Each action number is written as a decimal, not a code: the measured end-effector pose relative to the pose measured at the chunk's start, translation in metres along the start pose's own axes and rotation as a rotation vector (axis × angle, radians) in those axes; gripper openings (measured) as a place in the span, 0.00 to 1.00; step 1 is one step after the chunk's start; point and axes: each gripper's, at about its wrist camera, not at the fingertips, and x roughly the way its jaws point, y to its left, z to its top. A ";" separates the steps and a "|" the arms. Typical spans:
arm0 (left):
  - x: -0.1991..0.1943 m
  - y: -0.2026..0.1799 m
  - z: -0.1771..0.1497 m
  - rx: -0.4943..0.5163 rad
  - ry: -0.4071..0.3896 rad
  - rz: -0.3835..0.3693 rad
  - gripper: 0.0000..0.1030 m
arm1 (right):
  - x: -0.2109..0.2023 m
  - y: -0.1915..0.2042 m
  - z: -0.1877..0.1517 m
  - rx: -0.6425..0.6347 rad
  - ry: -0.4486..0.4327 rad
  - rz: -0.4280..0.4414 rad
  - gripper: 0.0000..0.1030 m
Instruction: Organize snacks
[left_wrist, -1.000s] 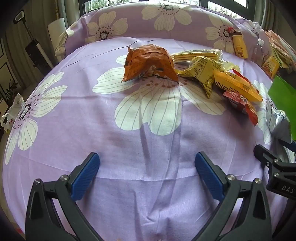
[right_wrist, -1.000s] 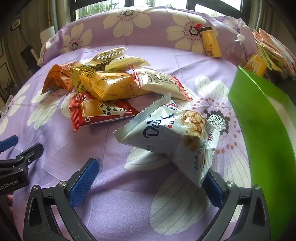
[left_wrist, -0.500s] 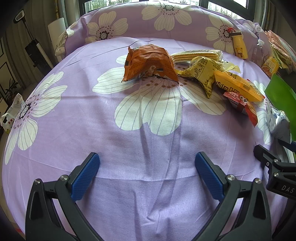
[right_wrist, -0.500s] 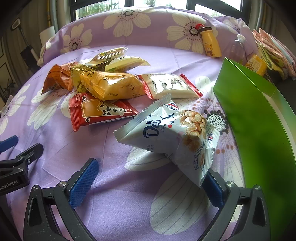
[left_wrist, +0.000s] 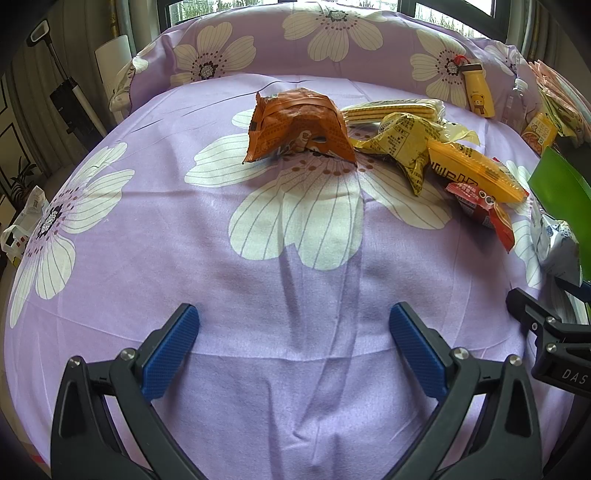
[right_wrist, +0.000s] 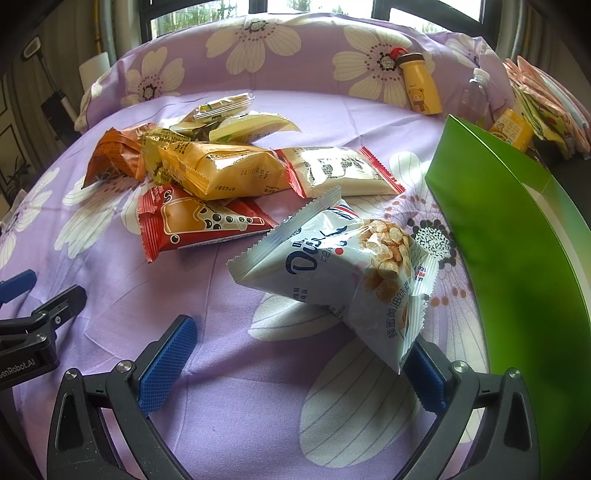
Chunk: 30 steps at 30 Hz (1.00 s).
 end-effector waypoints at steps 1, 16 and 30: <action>0.000 0.000 0.000 0.000 0.000 0.000 1.00 | 0.000 0.000 0.000 0.000 0.000 0.000 1.00; 0.000 0.000 0.000 0.000 0.000 0.000 1.00 | 0.000 0.000 0.000 0.000 0.000 0.000 1.00; 0.001 0.000 0.001 0.002 0.000 0.002 1.00 | 0.001 -0.001 -0.001 0.004 0.004 -0.010 1.00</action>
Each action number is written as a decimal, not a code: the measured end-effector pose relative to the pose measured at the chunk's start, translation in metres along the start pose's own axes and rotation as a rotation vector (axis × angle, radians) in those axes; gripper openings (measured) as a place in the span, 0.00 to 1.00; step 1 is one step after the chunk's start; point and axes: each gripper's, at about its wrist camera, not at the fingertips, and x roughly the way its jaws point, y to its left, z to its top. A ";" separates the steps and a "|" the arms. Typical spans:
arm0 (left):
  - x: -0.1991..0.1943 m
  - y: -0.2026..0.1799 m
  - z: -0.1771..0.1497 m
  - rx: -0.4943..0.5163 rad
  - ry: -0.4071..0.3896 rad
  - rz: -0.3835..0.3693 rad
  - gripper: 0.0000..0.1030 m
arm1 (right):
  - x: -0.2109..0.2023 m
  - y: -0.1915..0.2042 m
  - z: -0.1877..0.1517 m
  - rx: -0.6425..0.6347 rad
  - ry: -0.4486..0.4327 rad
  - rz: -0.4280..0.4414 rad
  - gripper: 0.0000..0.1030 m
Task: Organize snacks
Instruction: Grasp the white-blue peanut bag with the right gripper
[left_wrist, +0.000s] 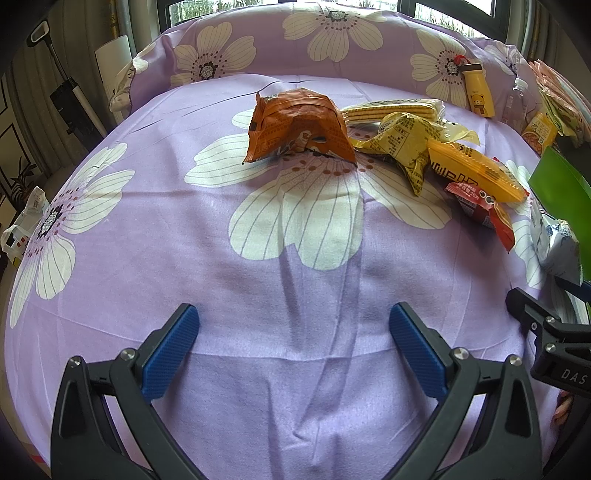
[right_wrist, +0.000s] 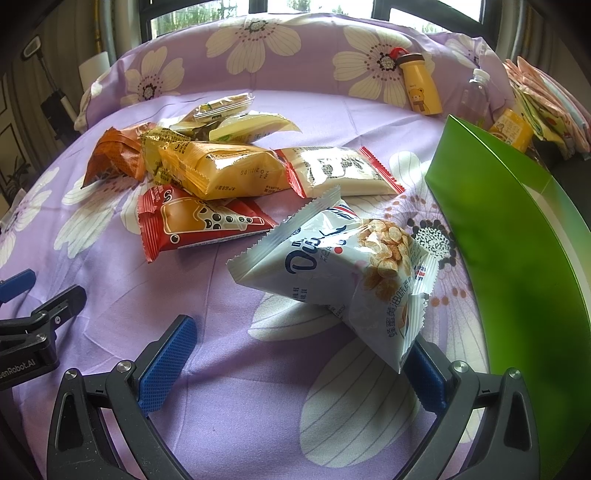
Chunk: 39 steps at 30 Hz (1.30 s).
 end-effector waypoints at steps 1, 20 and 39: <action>0.000 0.000 0.000 0.000 0.001 0.000 1.00 | 0.000 0.001 0.001 0.001 0.004 -0.005 1.00; -0.049 -0.009 0.062 -0.115 0.053 -0.374 0.81 | -0.041 -0.042 0.076 0.143 0.020 0.397 0.79; -0.015 -0.122 0.055 -0.006 0.185 -0.564 0.73 | -0.017 -0.085 0.078 0.302 0.131 0.358 0.48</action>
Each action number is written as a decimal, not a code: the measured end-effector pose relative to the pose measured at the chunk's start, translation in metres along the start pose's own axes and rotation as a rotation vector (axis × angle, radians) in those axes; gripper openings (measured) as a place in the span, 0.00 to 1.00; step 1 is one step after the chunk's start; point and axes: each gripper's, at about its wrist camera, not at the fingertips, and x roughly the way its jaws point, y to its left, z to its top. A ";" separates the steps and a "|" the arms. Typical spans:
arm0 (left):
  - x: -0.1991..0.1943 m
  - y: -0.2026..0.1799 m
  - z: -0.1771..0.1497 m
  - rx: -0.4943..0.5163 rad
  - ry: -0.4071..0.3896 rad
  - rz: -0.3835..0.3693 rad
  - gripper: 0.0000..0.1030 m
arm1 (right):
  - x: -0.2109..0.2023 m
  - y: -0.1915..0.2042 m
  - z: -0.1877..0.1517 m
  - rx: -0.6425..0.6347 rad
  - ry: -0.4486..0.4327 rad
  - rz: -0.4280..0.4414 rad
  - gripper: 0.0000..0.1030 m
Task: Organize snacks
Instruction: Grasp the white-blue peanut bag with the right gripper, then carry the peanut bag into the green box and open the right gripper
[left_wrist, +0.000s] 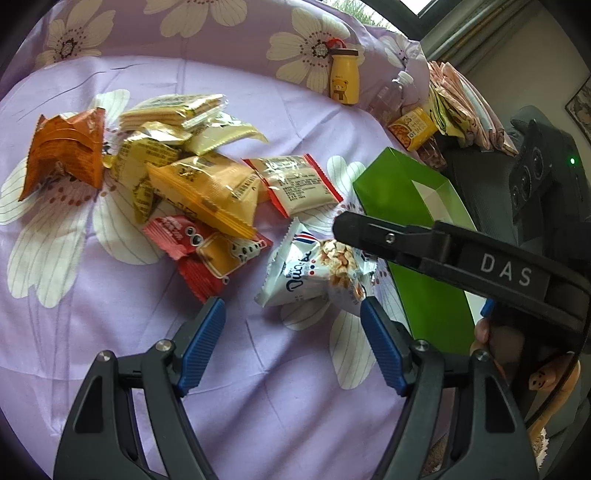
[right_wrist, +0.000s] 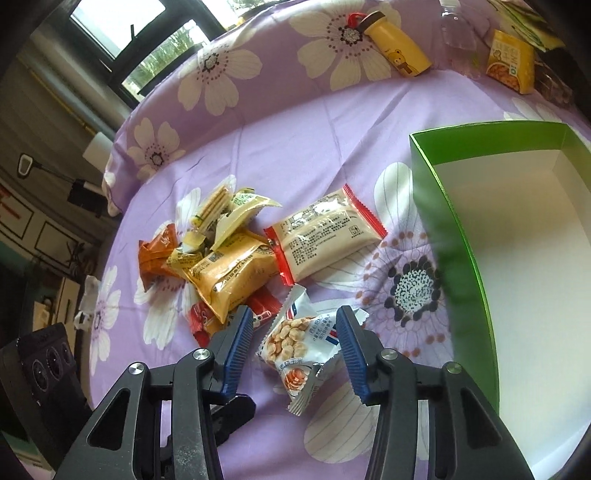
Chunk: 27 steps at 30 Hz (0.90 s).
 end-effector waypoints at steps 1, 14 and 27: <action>0.005 -0.002 0.004 0.002 0.013 0.002 0.73 | 0.004 0.000 0.000 -0.004 0.006 -0.005 0.48; 0.033 -0.005 0.008 -0.025 0.023 -0.101 0.50 | 0.030 -0.020 -0.005 0.017 0.101 0.102 0.50; -0.008 -0.043 0.007 0.048 -0.116 -0.115 0.46 | -0.028 -0.013 -0.009 0.012 -0.048 0.152 0.51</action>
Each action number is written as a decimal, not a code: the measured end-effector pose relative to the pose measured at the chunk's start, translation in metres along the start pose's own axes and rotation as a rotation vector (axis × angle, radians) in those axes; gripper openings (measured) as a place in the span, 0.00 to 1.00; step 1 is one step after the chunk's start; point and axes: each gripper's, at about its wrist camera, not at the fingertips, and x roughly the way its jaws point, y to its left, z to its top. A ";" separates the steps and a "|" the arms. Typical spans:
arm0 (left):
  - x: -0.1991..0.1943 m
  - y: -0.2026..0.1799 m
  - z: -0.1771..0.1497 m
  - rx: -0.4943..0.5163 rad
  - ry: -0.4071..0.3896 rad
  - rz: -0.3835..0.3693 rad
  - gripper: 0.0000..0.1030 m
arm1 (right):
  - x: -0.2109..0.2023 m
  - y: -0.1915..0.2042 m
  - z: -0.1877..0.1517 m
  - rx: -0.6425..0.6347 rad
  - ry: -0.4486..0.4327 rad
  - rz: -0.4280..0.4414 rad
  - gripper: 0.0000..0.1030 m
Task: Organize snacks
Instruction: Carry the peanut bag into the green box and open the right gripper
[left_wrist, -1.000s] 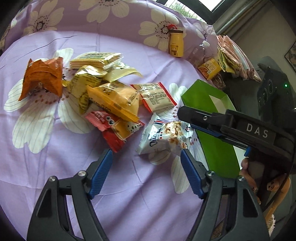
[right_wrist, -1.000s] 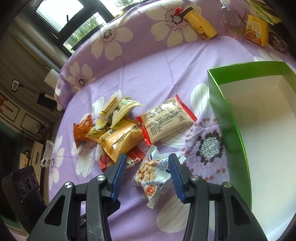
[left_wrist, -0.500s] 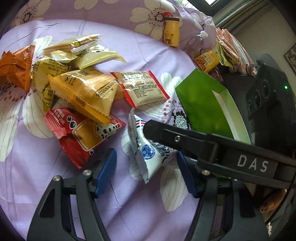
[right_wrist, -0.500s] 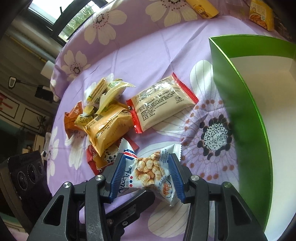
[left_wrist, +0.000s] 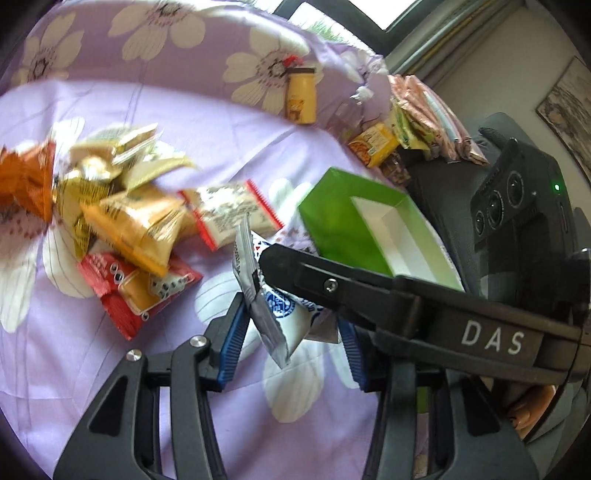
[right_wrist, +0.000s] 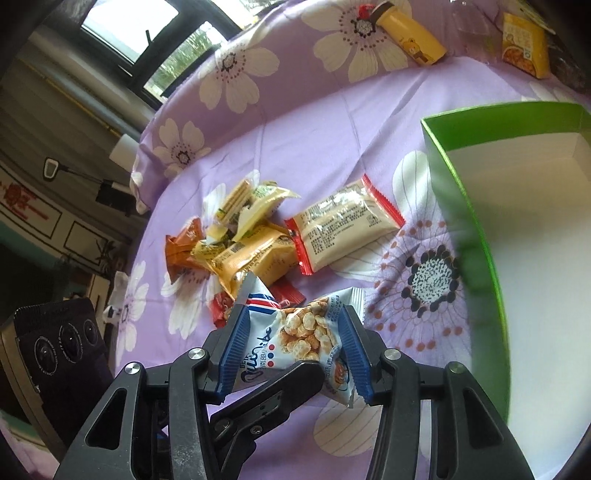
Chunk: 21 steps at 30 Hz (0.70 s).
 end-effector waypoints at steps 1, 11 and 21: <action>-0.004 -0.006 0.001 0.020 -0.012 -0.004 0.46 | -0.007 0.001 0.000 -0.001 -0.020 0.001 0.51; -0.006 -0.058 0.005 0.143 -0.075 -0.084 0.46 | -0.076 -0.006 -0.001 -0.003 -0.190 -0.034 0.51; 0.026 -0.101 0.007 0.175 -0.026 -0.172 0.45 | -0.107 -0.052 0.000 0.100 -0.238 -0.123 0.51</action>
